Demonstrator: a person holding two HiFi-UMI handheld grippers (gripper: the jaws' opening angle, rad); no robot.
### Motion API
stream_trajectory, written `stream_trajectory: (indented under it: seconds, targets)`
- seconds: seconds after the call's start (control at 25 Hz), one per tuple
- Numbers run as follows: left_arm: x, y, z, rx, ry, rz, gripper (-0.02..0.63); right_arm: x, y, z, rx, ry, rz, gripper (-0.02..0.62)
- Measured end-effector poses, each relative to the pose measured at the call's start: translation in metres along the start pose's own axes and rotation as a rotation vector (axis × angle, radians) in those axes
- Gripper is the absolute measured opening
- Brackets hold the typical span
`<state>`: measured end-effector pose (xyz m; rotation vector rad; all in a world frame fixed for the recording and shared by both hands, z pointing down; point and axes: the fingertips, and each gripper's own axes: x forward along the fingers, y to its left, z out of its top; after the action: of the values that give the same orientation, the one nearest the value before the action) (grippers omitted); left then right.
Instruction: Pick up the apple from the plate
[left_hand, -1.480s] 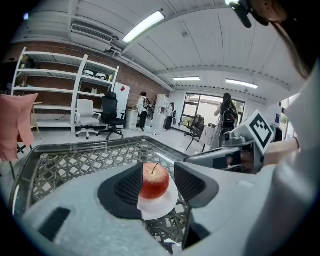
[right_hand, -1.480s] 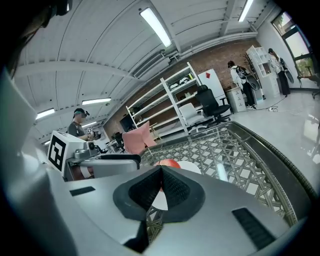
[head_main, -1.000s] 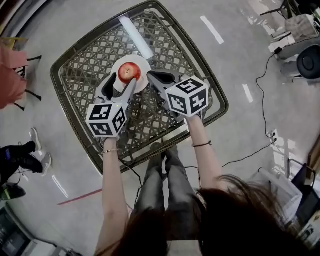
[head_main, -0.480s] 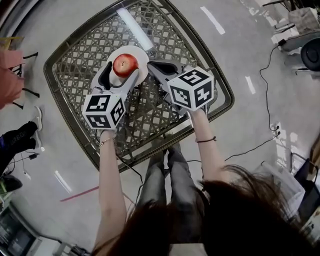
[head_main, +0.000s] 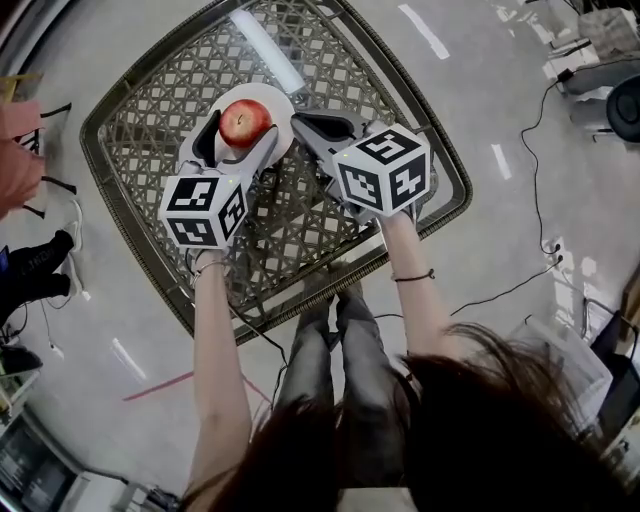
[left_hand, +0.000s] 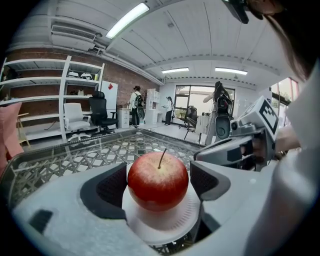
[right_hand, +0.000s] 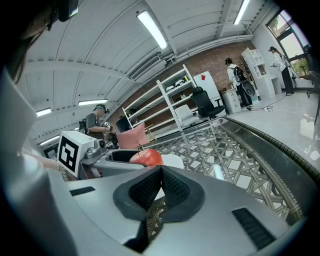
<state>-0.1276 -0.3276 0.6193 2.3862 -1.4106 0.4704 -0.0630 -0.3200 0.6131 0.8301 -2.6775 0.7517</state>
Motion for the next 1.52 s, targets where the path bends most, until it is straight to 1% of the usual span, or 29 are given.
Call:
stream_trajectory:
  seconds: [0.16,0.48,0.92,1.32,1.52]
  targets:
    - [0.0023,-0.0004,-0.0024,0.020,0.024,-0.006,0.391,-0.0010,-0.0010,0.0010,0.004,-0.005,-0.002,0.009]
    - [0.0076,-0.0001,-0.0043,0.034,0.037,0.002,0.391,-0.0016,-0.0011,0.0005,0.002,-0.011,-0.003,0.009]
    - [0.0054,0.0028,-0.0034,-0.007,0.011,0.015,0.390,-0.0013,-0.0002,0.0012,-0.002,-0.012,-0.003,0.009]
    - [0.0045,0.0033,-0.0014,-0.024,-0.003,0.018,0.390,0.0004,0.0008,-0.0008,-0.019,0.001,-0.006,0.009]
    - [0.0027,0.0029,0.0019,-0.023,-0.012,0.018,0.390,-0.0003,-0.0001,0.0001,-0.011,-0.005,-0.013,0.009]
